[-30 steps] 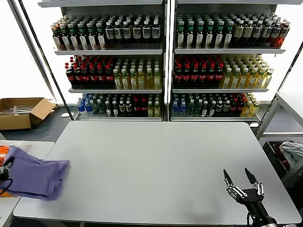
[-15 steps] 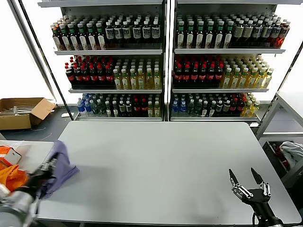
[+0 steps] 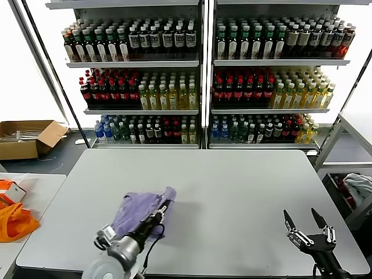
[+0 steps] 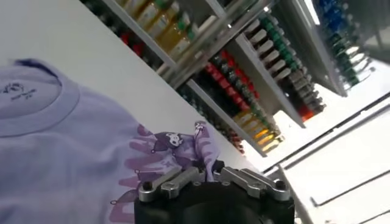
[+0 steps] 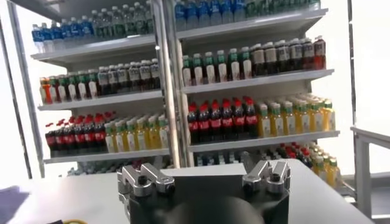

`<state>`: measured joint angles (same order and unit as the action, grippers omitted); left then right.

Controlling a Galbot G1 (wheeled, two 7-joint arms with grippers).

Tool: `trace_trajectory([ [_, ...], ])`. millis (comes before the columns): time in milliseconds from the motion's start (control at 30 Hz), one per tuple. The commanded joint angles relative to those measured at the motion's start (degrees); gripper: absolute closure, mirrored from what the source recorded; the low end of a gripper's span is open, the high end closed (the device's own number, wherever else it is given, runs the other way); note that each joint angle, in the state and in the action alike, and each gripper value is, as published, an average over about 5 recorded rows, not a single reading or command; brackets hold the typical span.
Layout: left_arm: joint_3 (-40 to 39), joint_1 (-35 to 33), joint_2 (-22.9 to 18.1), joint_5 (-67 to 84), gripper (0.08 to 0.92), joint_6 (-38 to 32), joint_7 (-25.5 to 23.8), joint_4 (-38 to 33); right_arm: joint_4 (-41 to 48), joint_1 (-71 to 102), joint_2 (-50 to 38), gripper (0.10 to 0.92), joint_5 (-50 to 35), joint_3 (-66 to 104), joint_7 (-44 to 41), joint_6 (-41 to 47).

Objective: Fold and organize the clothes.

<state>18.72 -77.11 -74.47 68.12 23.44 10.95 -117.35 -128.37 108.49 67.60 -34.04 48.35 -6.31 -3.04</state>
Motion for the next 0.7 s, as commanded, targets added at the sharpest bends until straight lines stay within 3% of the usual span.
trace_trajectory([
  [33,-8.66,7.09,-3.51,14.59,0.873,-4.36,3.11,1.84,-0.68,-1.27,0.04,0.203,3.61,-6.92,1.50,5.39],
  [267,-2.94,2.21,1.19,13.83,0.690,-1.99,-7.67,-3.14,-0.28,-5.72,-0.29,0.203,0.25,-16.27,4.66,13.37],
  [467,7.96,0.72,5.88,11.11,0.517,-2.28,-8.50,-5.13,2.36,-17.23,-1.99,0.203,-3.00,-28.57,10.16,19.35],
  [700,16.92,-2.26,10.39,-4.98,0.318,-4.72,-11.08,-4.36,8.11,-31.52,1.37,0.203,-2.48,-43.12,22.45,30.20],
])
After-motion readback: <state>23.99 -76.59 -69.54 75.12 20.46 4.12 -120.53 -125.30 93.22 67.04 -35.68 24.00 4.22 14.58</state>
